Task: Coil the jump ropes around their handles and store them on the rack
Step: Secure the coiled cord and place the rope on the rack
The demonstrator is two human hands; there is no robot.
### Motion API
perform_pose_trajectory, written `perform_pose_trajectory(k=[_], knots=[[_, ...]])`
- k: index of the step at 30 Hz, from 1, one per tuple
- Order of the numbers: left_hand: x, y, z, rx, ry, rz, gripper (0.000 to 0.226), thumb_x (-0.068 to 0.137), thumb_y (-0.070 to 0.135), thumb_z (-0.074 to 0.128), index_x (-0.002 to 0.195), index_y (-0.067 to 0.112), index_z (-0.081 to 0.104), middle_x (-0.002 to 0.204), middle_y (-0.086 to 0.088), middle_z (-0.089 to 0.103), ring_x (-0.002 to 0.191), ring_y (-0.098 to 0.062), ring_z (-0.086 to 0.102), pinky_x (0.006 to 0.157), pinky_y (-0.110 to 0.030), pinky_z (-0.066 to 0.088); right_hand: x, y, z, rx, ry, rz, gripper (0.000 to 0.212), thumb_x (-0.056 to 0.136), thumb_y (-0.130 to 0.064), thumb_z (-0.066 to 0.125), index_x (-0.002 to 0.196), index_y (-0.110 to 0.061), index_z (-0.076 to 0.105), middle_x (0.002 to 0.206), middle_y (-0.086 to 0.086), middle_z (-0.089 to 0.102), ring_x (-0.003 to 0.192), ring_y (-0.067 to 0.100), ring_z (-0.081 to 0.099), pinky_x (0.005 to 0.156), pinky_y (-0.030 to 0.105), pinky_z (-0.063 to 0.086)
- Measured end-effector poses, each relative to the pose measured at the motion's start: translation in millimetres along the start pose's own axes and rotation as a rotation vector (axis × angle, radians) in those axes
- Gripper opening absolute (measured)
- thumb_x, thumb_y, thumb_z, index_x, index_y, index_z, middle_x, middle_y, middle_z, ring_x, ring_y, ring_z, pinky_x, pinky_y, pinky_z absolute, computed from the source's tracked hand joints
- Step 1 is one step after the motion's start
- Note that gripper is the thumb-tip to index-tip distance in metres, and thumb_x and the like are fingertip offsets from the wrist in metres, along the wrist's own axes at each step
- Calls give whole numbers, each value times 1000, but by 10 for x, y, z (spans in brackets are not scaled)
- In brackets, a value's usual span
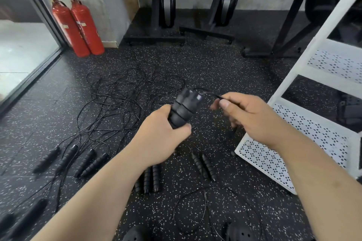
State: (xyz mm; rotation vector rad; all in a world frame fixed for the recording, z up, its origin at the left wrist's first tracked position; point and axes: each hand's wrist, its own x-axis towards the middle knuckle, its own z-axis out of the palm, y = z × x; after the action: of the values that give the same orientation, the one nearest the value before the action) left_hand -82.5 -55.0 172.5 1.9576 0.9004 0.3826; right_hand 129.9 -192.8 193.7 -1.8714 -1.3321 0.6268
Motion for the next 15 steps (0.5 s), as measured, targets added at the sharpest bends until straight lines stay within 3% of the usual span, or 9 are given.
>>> perform_pose_trajectory(k=[3, 6, 8, 10, 11, 13, 15], knots=[[19, -5, 49, -420, -31, -105, 22, 92, 32, 76, 99, 16, 62, 67, 0, 58, 59, -20, 50, 59, -37, 44, 33, -22, 121, -10, 130, 23, 28, 111, -45, 46, 104, -42, 73, 66, 0, 51, 58, 15, 47, 62, 40, 47], [-33, 88, 221, -867, -38, -238, 15, 97, 21, 74, 101, 13, 62, 79, -6, 57, 62, -20, 53, 57, -35, 47, 31, -184, 453, -110, 167, 7, 30, 113, -43, 39, 100, -37, 65, 65, -10, 54, 53, 4, 46, 55, 20, 37], [-52, 140, 316, -1100, -11, -336, 18, 95, 23, 75, 109, 12, 71, 90, -10, 70, 77, -23, 69, 72, -41, 58, -18, -299, 702, -113, 212, 12, 26, 114, -39, 39, 103, -35, 63, 75, -15, 62, 65, 0, 56, 59, 15, 41], [-34, 121, 368, -1287, 14, -435, 31, 93, 29, 78, 119, 14, 74, 114, -13, 79, 105, -29, 77, 96, -48, 60, -54, -342, 921, -106, 269, 38, 25, 114, -36, 42, 123, -37, 66, 95, -17, 71, 85, -5, 64, 72, 10, 45], [-16, 104, 368, -1369, 3, -479, 40, 92, 33, 79, 126, 14, 73, 123, -13, 77, 113, -30, 75, 102, -49, 57, -66, -347, 1003, -107, 292, 47, 29, 113, -34, 44, 132, -37, 65, 106, -17, 72, 94, -3, 65, 80, 11, 48], [8, 84, 345, -1488, -25, -509, 54, 87, 39, 83, 134, 14, 72, 129, -10, 76, 119, -30, 73, 110, -48, 53, -85, -355, 1123, -141, 319, 26, 36, 113, -30, 45, 144, -34, 62, 117, -11, 69, 104, 8, 66, 93, 27, 53], [18, 71, 319, -1509, -12, -521, 44, 84, 39, 84, 121, 16, 77, 125, -5, 77, 116, -24, 74, 109, -45, 54, -113, -395, 1184, -206, 301, -12, 41, 113, -32, 41, 151, -34, 56, 111, -9, 59, 95, 14, 64, 87, 37, 55]])
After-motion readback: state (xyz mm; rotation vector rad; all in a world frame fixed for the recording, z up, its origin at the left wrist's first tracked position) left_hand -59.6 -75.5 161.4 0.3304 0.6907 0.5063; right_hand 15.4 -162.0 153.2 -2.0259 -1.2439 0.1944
